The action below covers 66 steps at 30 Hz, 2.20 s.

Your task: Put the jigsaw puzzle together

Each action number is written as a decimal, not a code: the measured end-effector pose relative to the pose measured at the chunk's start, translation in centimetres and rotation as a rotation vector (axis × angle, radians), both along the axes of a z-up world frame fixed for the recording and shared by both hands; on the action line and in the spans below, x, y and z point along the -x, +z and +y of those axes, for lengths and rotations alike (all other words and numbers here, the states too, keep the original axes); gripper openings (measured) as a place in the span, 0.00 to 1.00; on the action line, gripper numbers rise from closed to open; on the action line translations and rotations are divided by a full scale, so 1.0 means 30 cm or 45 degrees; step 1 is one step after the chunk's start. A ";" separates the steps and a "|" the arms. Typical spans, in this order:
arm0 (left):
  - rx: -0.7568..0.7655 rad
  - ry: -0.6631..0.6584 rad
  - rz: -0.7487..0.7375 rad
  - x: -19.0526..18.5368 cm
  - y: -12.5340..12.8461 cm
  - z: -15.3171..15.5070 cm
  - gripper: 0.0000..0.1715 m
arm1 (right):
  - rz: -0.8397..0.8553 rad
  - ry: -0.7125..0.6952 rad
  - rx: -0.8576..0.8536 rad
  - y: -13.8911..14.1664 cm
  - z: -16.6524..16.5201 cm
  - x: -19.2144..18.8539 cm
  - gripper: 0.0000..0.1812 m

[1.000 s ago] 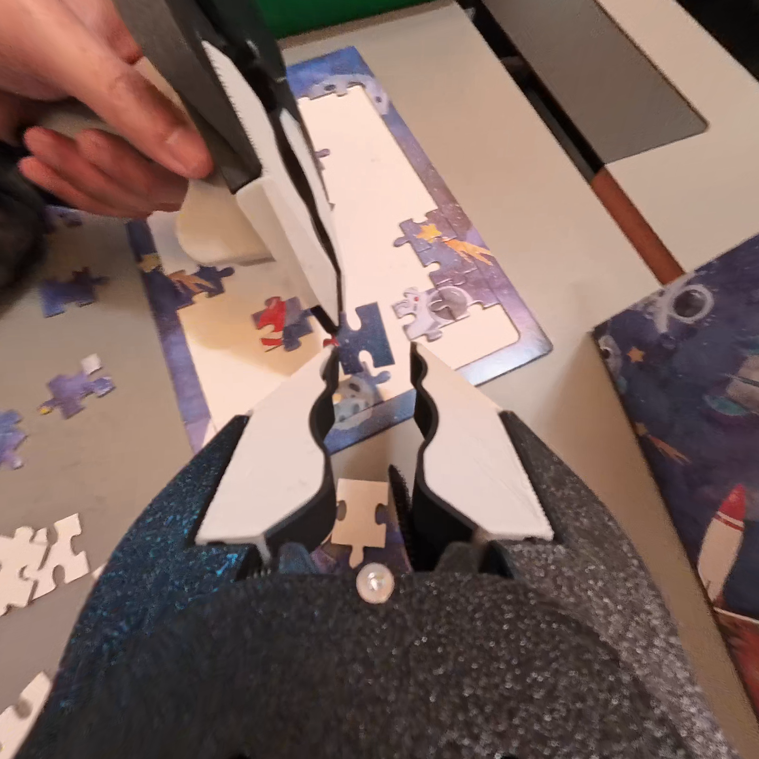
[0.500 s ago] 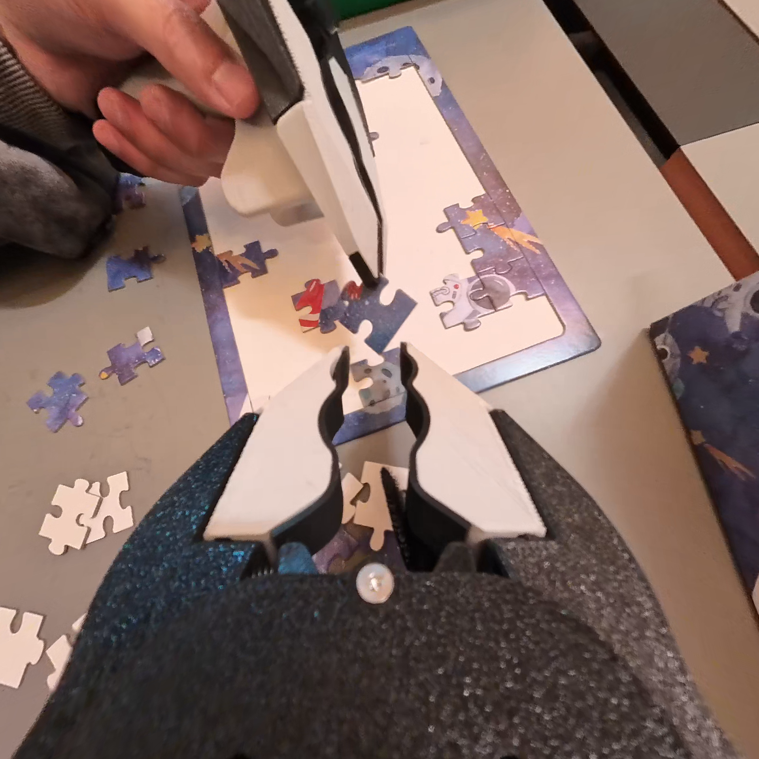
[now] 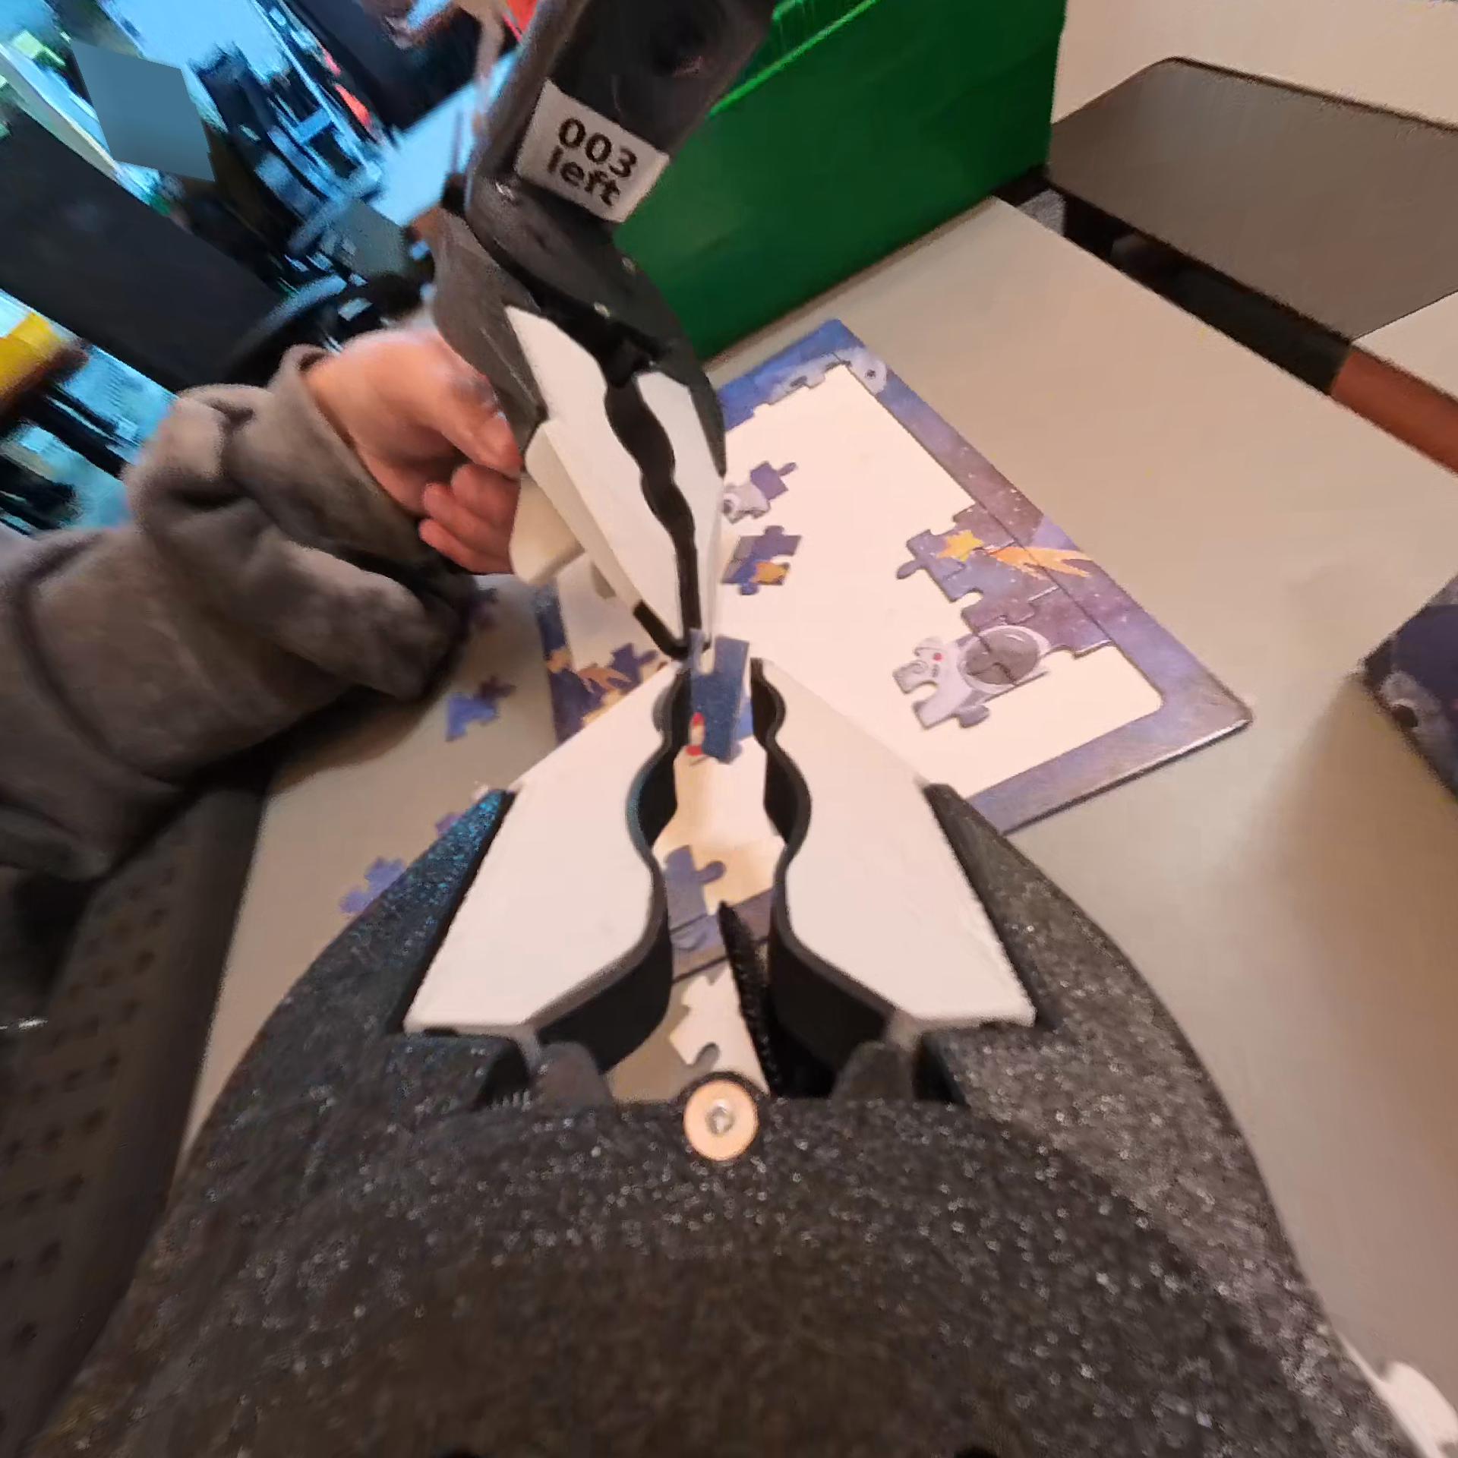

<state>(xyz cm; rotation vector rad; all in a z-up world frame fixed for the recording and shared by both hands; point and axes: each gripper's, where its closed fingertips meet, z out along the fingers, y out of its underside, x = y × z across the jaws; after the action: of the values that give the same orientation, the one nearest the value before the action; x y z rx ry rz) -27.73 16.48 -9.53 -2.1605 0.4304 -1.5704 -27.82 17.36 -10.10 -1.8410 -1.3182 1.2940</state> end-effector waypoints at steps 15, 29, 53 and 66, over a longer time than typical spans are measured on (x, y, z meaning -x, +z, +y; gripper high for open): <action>-0.227 -0.116 0.221 -0.072 -0.011 -0.035 0.01 | 0.069 0.082 0.068 0.090 0.009 -0.138 0.08; 0.029 -0.617 0.770 -0.011 -0.168 0.059 0.01 | -0.296 -0.086 -0.308 -0.092 0.103 -0.084 0.00; 0.314 -0.945 0.673 -0.025 -0.199 0.136 0.01 | -0.384 -0.095 -0.312 -0.179 0.111 -0.051 0.00; 0.361 -0.954 0.627 -0.018 -0.214 0.136 0.01 | -0.419 -0.098 -0.337 -0.193 0.111 -0.033 0.00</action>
<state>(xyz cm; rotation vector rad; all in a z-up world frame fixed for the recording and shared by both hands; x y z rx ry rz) -27.20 20.56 -15.94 -2.8065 1.3769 -1.4660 -26.83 20.69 -15.89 -1.9450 -1.4869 0.7552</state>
